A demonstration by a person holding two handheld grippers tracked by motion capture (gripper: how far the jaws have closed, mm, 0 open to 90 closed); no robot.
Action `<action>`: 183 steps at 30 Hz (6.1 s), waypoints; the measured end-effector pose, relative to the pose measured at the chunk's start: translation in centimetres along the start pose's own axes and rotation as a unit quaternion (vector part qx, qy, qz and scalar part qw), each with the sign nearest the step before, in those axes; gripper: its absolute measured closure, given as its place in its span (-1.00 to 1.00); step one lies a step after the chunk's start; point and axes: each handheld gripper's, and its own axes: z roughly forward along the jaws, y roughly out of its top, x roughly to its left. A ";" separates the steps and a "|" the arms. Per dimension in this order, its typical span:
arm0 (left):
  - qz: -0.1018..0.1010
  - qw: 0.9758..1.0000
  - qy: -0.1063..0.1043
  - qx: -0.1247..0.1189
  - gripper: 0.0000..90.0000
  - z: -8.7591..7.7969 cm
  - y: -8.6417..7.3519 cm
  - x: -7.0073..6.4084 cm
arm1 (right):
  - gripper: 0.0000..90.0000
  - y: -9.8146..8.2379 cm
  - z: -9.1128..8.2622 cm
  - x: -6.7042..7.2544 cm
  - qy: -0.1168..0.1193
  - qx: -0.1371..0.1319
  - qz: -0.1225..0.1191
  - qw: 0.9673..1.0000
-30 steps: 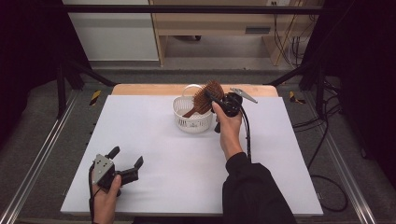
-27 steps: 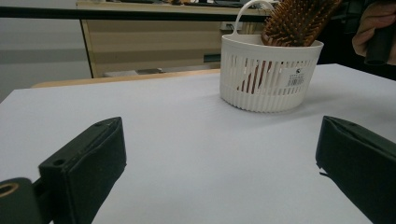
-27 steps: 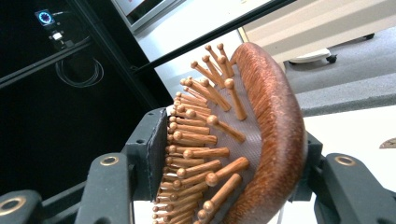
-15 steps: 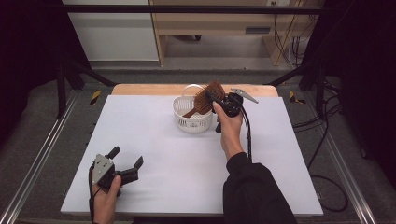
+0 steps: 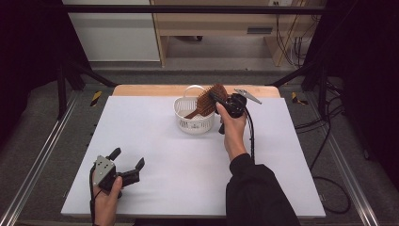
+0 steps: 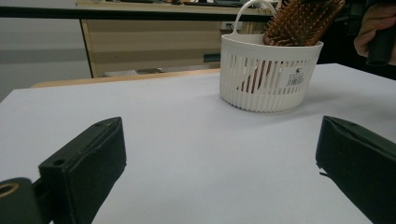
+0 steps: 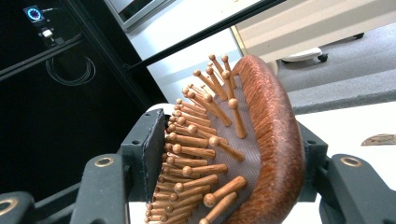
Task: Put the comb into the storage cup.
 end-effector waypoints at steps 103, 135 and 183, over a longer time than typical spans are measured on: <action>0.001 1.000 0.001 0.002 -0.96 0.1 0.0 -0.2 | -0.65 2.3 -1.9 1.3 -0.059 0.021 -0.136 0.989; 0.000 1.000 0.016 -0.004 -0.98 -0.3 0.0 0.2 | -0.89 4.7 -6.1 1.7 -0.051 0.015 -0.198 0.979; -0.009 1.000 0.011 -0.013 -0.97 -2.3 -0.3 2.9 | -0.92 3.5 -12.4 0.3 -0.035 -0.026 -0.253 0.966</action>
